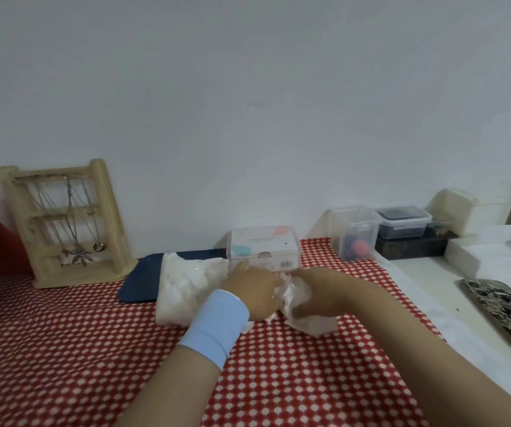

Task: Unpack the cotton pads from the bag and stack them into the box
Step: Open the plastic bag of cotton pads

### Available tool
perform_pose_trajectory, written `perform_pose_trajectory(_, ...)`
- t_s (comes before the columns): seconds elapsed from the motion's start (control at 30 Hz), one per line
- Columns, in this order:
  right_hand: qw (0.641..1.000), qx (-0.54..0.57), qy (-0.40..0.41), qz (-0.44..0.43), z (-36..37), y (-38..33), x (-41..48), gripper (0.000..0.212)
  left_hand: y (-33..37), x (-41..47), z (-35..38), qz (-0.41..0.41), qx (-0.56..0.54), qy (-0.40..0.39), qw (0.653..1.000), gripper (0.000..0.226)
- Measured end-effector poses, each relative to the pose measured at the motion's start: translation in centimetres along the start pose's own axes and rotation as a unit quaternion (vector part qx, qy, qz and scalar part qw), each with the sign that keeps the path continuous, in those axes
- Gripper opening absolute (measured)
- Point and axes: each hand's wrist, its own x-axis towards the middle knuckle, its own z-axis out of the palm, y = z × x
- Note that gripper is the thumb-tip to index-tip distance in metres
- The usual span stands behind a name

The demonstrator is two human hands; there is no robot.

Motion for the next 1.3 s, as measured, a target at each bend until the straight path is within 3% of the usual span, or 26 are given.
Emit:
perform_pose_trajectory(0.03,0.999,-0.010,-0.043,0.005,0.3,0.1,-0.1,0.087,0.2,-0.1,0.0,-0.003,-0.016,-0.023,1.000,0.035)
perform_pose_trajectory(0.1,0.999,-0.025,-0.045,0.018,0.4,0.3,0.4,0.093,-0.1,-0.4,-0.5,0.013,-0.052,0.007,0.999,0.036)
perform_pose_trajectory(0.23,0.993,-0.066,0.093,-0.014,-1.3,-1.5,1.3,0.072,-2.7,-1.5,-2.5,0.028,-0.138,0.149,0.979,0.025)
perform_pose_trajectory(0.37,0.969,0.075,0.195,-0.132,-1.9,-6.0,2.4,0.046,-7.2,-2.7,-3.7,-0.079,-0.099,0.231,0.965,0.037)
perform_pose_trajectory(0.47,0.971,0.087,0.162,-0.150,-0.8,-9.1,4.1,0.049,-10.4,-3.4,-3.2,-0.158,-0.068,0.147,0.974,0.048)
perform_pose_trajectory(0.53,0.982,0.071,0.103,-0.142,0.1,-10.2,5.4,0.056,-11.7,-3.8,-2.5,-0.166,-0.067,0.060,0.982,0.057)
perform_pose_trajectory(0.6,0.986,0.044,0.068,-0.143,0.7,-10.8,6.3,0.058,-12.5,-4.1,-1.6,-0.150,-0.091,0.023,0.984,0.051)
perform_pose_trajectory(0.73,0.976,0.110,0.128,-0.140,1.2,-11.2,7.6,0.043,-14.1,-4.4,-0.7,-0.117,-0.147,0.090,0.978,0.036)
perform_pose_trajectory(0.87,0.949,0.222,0.195,-0.113,1.4,-11.2,8.6,0.037,-15.8,-4.7,-1.8,-0.135,-0.105,0.164,0.972,0.032)
perform_pose_trajectory(0.93,0.945,0.243,0.200,-0.093,1.7,-11.3,8.6,0.034,-16.8,-4.7,-1.8,-0.167,-0.125,0.141,0.968,0.031)
perform_pose_trajectory(1.03,0.962,0.191,0.186,-0.068,2.4,-11.2,8.7,0.036,-17.5,-4.4,-0.1,-0.185,-0.124,0.097,0.970,0.035)
perform_pose_trajectory(1.13,0.967,0.166,0.181,-0.061,3.0,-11.3,8.9,0.007,-17.3,-4.8,0.8,-0.174,-0.073,0.228,0.955,0.040)
perform_pose_trajectory(1.17,0.970,0.154,0.177,-0.064,3.2,-11.2,9.0,0.009,-17.0,-5.0,0.6,-0.163,-0.069,0.251,0.952,0.040)
perform_pose_trajectory(1.2,0.970,0.149,0.179,-0.066,3.3,-11.3,9.2,0.017,-16.8,-5.2,0.3,-0.158,-0.082,0.236,0.955,0.042)
perform_pose_trajectory(1.3,0.959,0.182,0.196,-0.089,3.4,-12.0,9.6,0.026,-16.4,-5.4,-0.4,-0.151,-0.090,0.068,0.982,0.073)
